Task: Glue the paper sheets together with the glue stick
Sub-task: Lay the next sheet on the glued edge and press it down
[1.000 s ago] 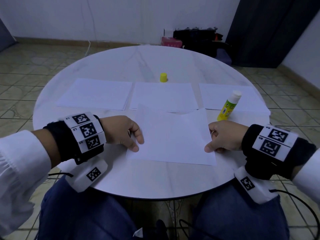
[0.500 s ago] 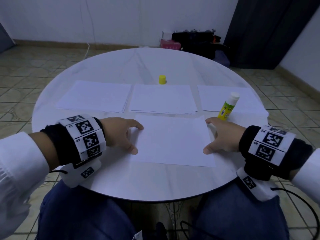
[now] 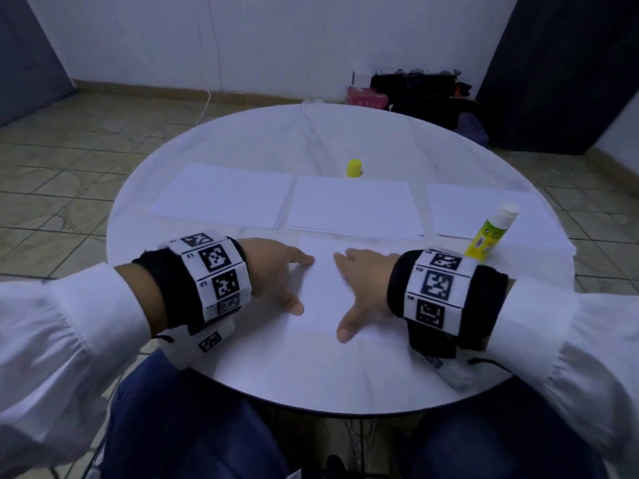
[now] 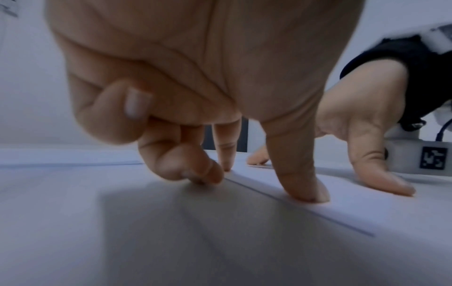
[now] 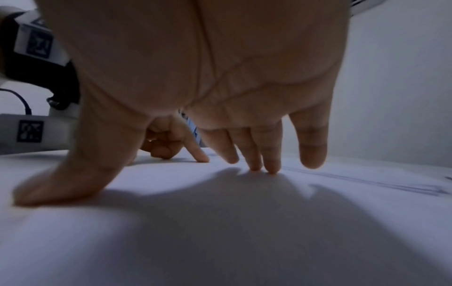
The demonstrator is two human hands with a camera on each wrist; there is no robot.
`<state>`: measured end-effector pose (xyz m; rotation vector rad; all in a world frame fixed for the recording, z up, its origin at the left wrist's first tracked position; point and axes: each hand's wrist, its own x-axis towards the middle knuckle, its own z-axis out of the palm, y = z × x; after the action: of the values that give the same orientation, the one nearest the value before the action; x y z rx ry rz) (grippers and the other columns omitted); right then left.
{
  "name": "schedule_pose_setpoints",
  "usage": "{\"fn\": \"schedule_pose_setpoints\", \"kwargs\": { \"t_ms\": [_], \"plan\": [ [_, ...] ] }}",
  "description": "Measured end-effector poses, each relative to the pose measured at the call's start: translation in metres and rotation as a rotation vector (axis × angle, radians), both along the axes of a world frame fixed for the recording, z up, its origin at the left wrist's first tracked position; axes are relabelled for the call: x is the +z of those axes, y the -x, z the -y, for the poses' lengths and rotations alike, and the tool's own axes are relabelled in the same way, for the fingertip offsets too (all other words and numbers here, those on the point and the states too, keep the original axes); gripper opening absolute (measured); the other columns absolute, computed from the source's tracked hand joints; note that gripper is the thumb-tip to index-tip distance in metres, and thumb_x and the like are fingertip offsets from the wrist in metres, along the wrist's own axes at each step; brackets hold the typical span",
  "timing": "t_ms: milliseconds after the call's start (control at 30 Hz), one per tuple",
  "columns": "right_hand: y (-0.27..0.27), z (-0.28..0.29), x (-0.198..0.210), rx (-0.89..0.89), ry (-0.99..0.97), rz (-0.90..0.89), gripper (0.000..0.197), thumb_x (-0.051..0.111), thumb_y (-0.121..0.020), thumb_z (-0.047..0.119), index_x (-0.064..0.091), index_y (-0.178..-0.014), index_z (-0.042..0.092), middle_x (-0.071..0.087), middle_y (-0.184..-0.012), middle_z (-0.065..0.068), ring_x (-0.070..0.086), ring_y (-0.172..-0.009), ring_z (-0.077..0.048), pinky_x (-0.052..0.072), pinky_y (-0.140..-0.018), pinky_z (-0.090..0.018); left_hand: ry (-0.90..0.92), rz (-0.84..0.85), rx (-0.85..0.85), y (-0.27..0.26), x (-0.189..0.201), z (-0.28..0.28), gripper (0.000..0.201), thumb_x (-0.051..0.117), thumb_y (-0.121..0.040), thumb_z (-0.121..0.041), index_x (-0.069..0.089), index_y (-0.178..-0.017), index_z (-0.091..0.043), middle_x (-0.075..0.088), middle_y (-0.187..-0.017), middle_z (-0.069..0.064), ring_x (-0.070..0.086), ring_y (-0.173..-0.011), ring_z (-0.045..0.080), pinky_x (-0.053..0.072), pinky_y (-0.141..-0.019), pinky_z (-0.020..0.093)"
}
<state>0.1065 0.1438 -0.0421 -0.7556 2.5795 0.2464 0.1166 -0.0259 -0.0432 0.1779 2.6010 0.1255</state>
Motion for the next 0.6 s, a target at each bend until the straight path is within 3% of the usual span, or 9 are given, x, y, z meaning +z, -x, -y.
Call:
{"fn": "schedule_pose_setpoints", "kwargs": {
  "t_ms": [67,167,267,367,500,600],
  "plan": [
    [0.004,-0.015,0.002,-0.006,-0.015,0.051,0.118,0.078,-0.064,0.056,0.010,-0.149,0.011,0.013,-0.156,-0.008,0.018,-0.143,-0.023,0.024,-0.112,-0.037,-0.003,0.002,0.004,0.001,-0.002,0.001,0.090,0.071,-0.076,-0.053,0.022,-0.149,-0.035,0.060,-0.114,-0.002,0.052,-0.102,0.016,0.034,-0.080,0.023],
    [0.010,-0.052,0.004,-0.065,-0.046,0.130,0.127,0.079,-0.065,0.051,-0.004,-0.151,0.010,-0.010,-0.159,-0.005,0.001,-0.147,-0.019,0.013,-0.117,-0.031,-0.017,0.014,0.019,0.001,-0.003,0.002,0.090,0.072,-0.076,-0.053,0.023,-0.149,-0.036,0.053,-0.101,-0.008,0.051,-0.101,0.016,0.034,-0.082,0.023],
    [0.011,-0.088,0.004,-0.151,-0.046,0.172,0.133,0.082,-0.063,0.048,-0.012,-0.150,0.011,-0.019,-0.157,-0.002,-0.006,-0.146,-0.015,0.009,-0.116,-0.026,0.014,0.026,0.003,0.003,-0.002,0.001,0.089,0.071,-0.076,-0.054,0.022,-0.149,-0.035,0.061,-0.105,-0.005,0.048,-0.091,0.013,0.034,-0.078,0.023],
    [0.011,-0.106,0.004,-0.193,-0.038,0.188,0.133,0.082,-0.064,0.046,-0.014,-0.150,0.010,-0.021,-0.157,-0.003,-0.009,-0.146,-0.015,0.005,-0.116,-0.025,0.143,0.033,-0.071,0.003,0.007,-0.007,0.090,0.071,-0.074,-0.058,0.025,-0.148,-0.033,0.063,-0.113,-0.002,0.050,-0.093,0.014,0.037,-0.078,0.025],
    [0.013,-0.104,0.002,-0.173,-0.084,0.163,0.135,0.082,-0.063,0.049,-0.012,-0.150,0.007,-0.018,-0.157,-0.006,-0.004,-0.147,-0.018,0.009,-0.118,-0.028,0.407,-0.088,-0.201,0.014,0.026,-0.031,0.093,0.069,-0.061,-0.074,0.044,-0.138,-0.029,0.044,-0.129,-0.001,0.050,-0.115,0.021,0.044,-0.095,0.033],
    [0.015,-0.097,0.003,-0.159,-0.122,0.123,0.133,0.084,-0.058,0.049,-0.002,-0.150,0.004,-0.005,-0.158,-0.010,0.011,-0.145,-0.024,0.021,-0.116,-0.036,0.272,-0.218,-0.310,0.026,0.024,-0.069,0.108,0.060,-0.055,-0.086,0.041,-0.139,-0.021,0.043,-0.139,0.000,0.044,-0.127,0.024,0.039,-0.104,0.039]
  ]
}}
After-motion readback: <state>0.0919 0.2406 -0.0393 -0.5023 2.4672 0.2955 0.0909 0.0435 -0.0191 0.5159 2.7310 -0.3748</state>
